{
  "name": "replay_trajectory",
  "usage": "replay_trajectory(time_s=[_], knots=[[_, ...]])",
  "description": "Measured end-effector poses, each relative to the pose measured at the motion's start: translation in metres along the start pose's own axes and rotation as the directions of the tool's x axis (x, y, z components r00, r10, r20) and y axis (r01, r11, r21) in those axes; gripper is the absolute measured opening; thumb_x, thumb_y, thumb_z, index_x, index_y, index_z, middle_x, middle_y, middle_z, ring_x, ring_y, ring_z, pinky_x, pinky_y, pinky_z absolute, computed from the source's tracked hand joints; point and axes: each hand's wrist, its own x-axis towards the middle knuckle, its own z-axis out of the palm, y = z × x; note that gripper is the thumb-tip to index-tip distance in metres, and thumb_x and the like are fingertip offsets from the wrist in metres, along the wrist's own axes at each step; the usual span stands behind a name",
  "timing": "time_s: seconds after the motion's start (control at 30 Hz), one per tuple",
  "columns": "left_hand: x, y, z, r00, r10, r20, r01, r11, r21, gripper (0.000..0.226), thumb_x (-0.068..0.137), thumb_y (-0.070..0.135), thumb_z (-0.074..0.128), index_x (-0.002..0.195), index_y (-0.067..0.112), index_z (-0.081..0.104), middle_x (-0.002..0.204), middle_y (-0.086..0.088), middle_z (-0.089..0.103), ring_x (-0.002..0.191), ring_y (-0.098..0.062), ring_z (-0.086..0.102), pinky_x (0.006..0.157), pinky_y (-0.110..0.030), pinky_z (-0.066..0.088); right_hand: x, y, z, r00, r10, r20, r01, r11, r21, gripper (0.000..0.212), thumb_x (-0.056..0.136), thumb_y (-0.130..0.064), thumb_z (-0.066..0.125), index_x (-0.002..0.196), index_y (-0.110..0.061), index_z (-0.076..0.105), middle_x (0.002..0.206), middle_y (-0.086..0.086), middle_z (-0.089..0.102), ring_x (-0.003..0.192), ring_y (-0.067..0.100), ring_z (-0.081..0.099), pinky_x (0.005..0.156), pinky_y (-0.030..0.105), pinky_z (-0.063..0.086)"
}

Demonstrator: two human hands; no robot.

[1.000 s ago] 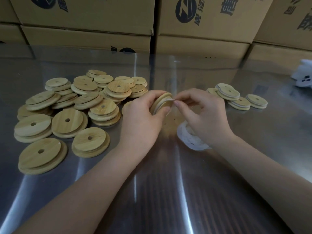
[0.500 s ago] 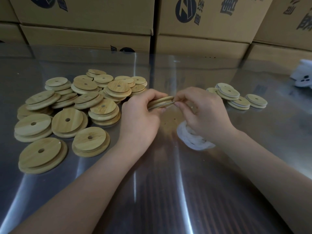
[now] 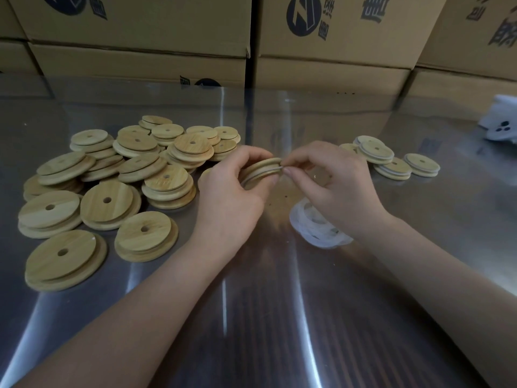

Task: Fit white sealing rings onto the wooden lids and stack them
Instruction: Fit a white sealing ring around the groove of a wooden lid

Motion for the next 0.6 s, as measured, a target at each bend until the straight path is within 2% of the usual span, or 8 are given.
replay_trajectory(time_s=[0.27, 0.47, 0.6], knots=[[0.0027, -0.0052, -0.0004, 0.995, -0.097, -0.017, 0.093, 0.985, -0.148, 0.018, 0.084, 0.013, 0.074, 0.094, 0.027, 0.070, 0.090, 0.007, 0.072, 0.089, -0.007, 0.068, 0.083, -0.026, 0.054, -0.0016, -0.0011, 0.0030, 0.984, 0.174, 0.031, -0.177, 0.976, 0.127, 0.006, 0.084, -0.008, 0.073, 0.088, -0.005, 0.071, 0.082, 0.001, 0.069, 0.076, 0.017, 0.064, 0.071, 0.038, 0.053], [0.0019, -0.0068, 0.0022, 0.987, -0.161, -0.021, 0.152, 0.962, -0.228, 0.018, 0.085, 0.015, 0.073, 0.089, 0.032, 0.065, 0.089, 0.007, 0.074, 0.087, -0.006, 0.070, 0.077, -0.027, 0.055, -0.0038, -0.0005, 0.0087, 0.973, 0.231, 0.013, -0.231, 0.965, 0.122, 0.007, 0.084, -0.010, 0.073, 0.090, -0.012, 0.070, 0.081, -0.006, 0.069, 0.073, 0.010, 0.065, 0.071, 0.031, 0.054], [0.0009, -0.0059, 0.0027, 0.988, -0.155, -0.011, 0.148, 0.961, -0.234, 0.016, 0.086, 0.017, 0.072, 0.090, 0.030, 0.063, 0.086, 0.005, 0.075, 0.083, -0.008, 0.071, 0.077, -0.032, 0.056, -0.0049, -0.0012, 0.0086, 0.979, 0.200, -0.047, -0.192, 0.971, 0.142, 0.007, 0.085, -0.009, 0.071, 0.092, -0.008, 0.073, 0.083, -0.002, 0.072, 0.075, 0.012, 0.067, 0.072, 0.029, 0.055]])
